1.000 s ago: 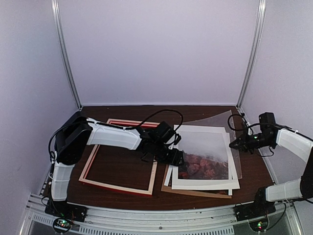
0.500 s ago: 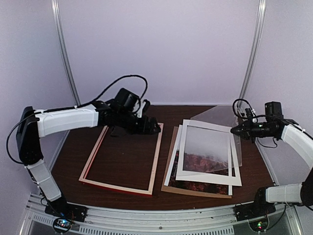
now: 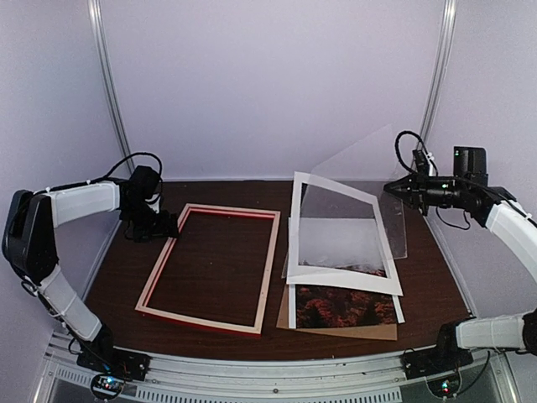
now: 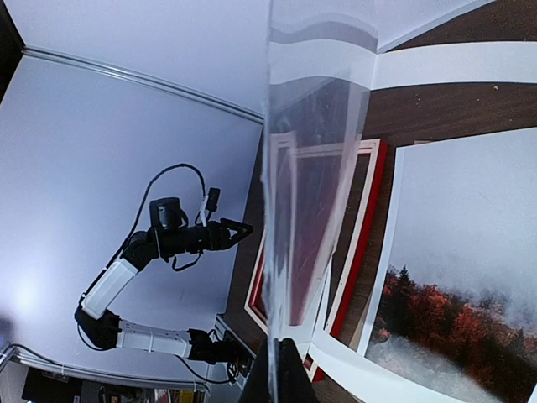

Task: Put the photo into the frame
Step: Hold the mat board at the center of the board.

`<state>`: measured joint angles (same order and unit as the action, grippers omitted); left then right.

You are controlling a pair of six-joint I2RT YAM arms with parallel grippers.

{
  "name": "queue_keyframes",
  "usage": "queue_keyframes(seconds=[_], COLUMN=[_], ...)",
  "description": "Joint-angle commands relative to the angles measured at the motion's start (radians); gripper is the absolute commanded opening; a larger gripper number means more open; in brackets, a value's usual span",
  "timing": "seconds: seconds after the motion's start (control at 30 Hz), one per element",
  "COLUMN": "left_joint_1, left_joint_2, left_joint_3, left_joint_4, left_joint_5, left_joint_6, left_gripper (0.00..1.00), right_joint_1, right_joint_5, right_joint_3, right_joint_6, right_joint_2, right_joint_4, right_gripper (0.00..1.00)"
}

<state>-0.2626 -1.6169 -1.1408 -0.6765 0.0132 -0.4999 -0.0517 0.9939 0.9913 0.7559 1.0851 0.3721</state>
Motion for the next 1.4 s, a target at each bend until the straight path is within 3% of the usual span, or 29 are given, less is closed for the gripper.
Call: queue_keyframes(seconds=[0.0,0.43,0.7,0.83,1.07,1.23,1.37], left_joint_1=[0.032,0.043,0.015,-0.085,-0.338,-0.489,-0.585], left_joint_2=[-0.038,-0.086,0.02,0.05,0.008,-0.116,-0.274], left_joint_3=[0.014,0.024,0.073,0.045,-0.027,-0.095,-0.242], left_joint_4=[-0.017,-0.011,0.108,0.132,0.318,0.509,0.566], left_joint_5=[-0.076,-0.105,0.125,0.129,0.199,0.264,0.329], left_joint_6=[0.049,0.074,0.048,0.029,-0.044,-0.111,-0.147], left_gripper=[0.91,0.91,0.87,0.87,0.86,0.85,0.84], right_joint_1=[-0.03,-0.028,-0.029,-0.031,-0.031,-0.031,-0.031], right_joint_5=[-0.004,-0.287,-0.343,-0.41,-0.344,-0.338,-0.341], right_joint_3=[0.035,0.129,0.127,0.148,0.09,0.07,0.065], right_joint_6=[0.035,-0.273,-0.335,-0.395,-0.404,-0.396,-0.396], right_joint_2=[0.004,-0.031,-0.006,0.002,-0.023,-0.032,-0.028], right_joint_4=[-0.06,0.444,0.567,0.662,0.642,0.619,0.612], right_gripper=[0.0,0.0,0.0,0.0,0.0,0.0,0.0])
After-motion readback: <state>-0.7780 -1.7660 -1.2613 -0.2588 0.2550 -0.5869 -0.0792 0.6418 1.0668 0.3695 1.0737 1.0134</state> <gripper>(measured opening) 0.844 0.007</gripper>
